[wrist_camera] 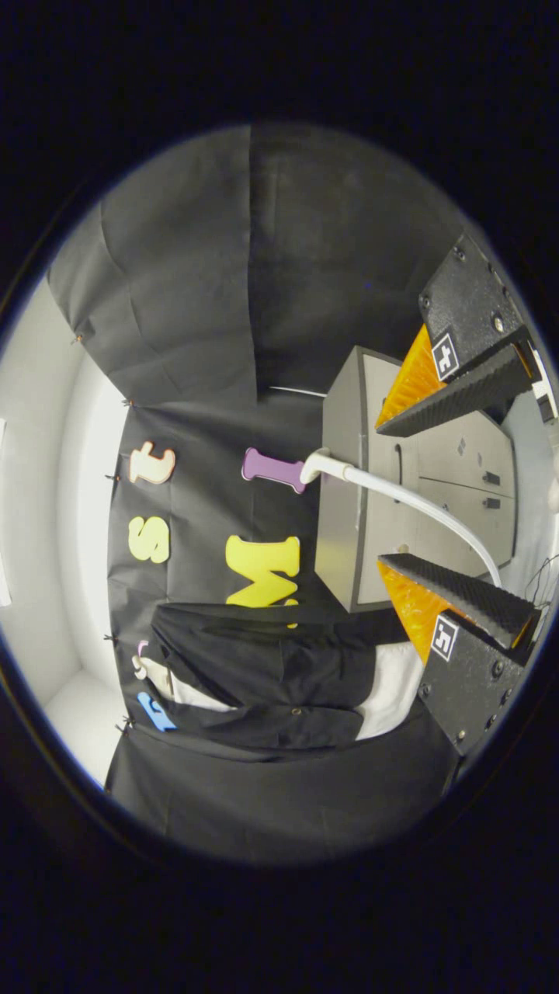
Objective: Iron the clothes twice with a garment steamer, once on the left side and once on the right side.
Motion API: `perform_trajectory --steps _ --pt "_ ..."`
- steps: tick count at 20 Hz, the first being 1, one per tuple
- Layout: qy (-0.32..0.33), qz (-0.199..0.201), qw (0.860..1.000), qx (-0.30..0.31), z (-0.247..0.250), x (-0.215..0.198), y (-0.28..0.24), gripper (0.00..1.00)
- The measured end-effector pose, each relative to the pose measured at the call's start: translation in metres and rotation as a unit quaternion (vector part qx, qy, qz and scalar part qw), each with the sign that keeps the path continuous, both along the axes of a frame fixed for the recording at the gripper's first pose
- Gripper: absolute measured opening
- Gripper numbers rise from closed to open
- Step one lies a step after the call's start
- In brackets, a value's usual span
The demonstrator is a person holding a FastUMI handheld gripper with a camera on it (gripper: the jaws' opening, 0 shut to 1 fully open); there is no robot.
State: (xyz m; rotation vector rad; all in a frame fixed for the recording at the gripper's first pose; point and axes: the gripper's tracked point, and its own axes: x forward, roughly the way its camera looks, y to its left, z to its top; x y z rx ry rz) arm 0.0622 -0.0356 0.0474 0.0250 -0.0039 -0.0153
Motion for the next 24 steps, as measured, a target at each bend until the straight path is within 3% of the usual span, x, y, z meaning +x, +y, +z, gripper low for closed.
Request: perform_trajectory --steps 5,13,19,24 --pt "-0.007 0.010 1.000 0.008 0.036 0.070 -0.034 0.94" --pt "0.027 0.040 0.999 0.019 0.061 0.219 -0.063 0.95" --pt "0.099 0.081 0.991 0.025 0.030 0.307 -0.055 0.94" --pt "0.171 0.100 0.979 0.040 -0.009 0.351 -0.053 0.94"
